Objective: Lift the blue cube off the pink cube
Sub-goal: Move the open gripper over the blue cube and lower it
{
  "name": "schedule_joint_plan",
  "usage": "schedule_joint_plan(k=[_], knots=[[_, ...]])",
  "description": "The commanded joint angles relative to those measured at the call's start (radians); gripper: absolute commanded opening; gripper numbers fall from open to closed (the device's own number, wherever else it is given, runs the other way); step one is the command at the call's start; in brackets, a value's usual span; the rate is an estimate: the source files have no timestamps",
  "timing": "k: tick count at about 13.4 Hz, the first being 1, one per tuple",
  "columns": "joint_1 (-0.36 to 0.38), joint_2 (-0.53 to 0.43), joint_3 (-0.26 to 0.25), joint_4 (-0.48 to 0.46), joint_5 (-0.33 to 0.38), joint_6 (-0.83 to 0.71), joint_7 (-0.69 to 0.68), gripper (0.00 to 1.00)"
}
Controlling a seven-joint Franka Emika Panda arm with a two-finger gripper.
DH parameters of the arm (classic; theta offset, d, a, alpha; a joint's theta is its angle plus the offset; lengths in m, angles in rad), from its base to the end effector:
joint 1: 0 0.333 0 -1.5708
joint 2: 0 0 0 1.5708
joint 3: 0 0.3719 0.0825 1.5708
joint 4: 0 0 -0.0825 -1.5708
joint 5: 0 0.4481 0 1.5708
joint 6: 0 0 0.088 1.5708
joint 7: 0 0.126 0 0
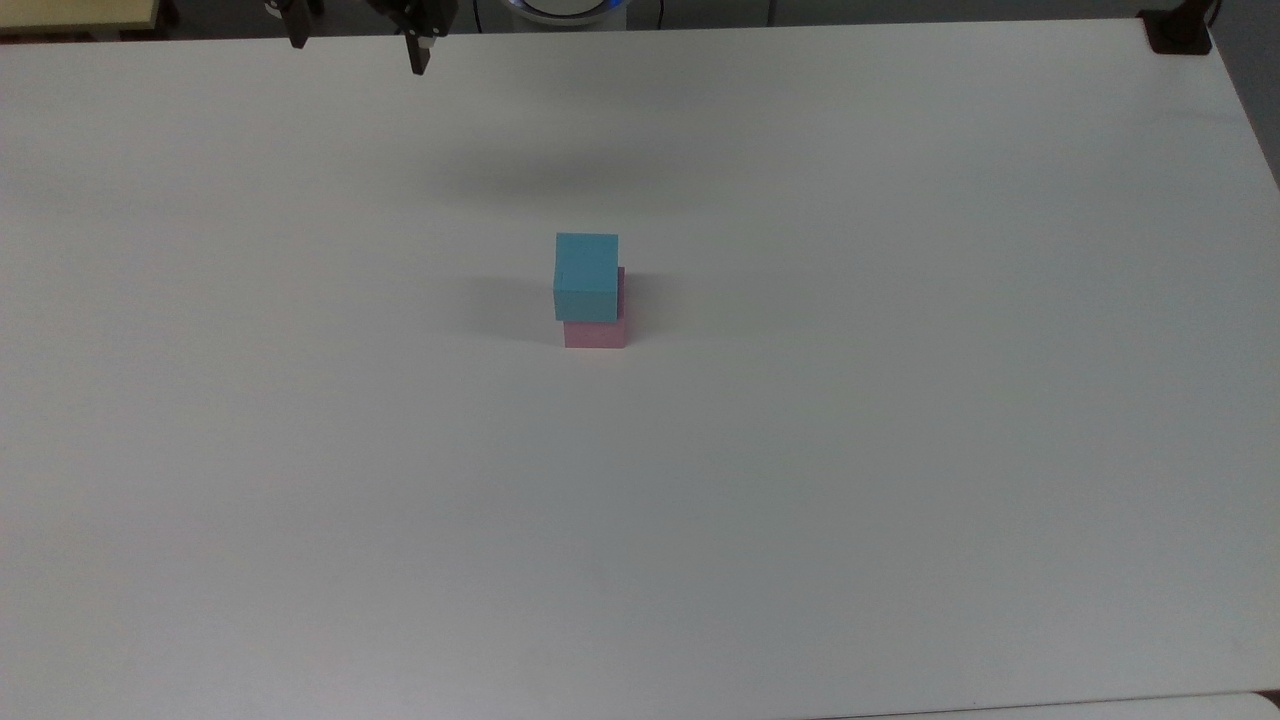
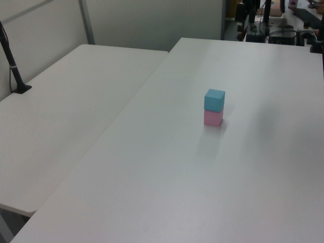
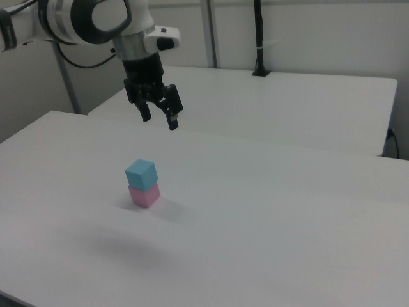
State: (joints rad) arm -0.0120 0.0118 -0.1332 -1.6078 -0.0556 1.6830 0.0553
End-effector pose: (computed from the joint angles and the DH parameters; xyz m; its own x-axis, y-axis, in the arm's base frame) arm 0.6267 -0.0976 0.6445 0.9790 -0.1925 0.0663 -0.1962 -0.9791 0.0535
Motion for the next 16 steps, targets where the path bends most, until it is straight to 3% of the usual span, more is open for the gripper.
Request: schedule_joint_plan(k=[1,11,16], knots=[[-0.002,-0.013,0.007,-0.015,0.028,0.000,-0.020,1.00],[0.010,0.014,0.009,-0.021,0.050,0.023,-0.043,1.00],[0.026,0.057,0.066,-0.057,0.045,0.090,-0.029,1.00]])
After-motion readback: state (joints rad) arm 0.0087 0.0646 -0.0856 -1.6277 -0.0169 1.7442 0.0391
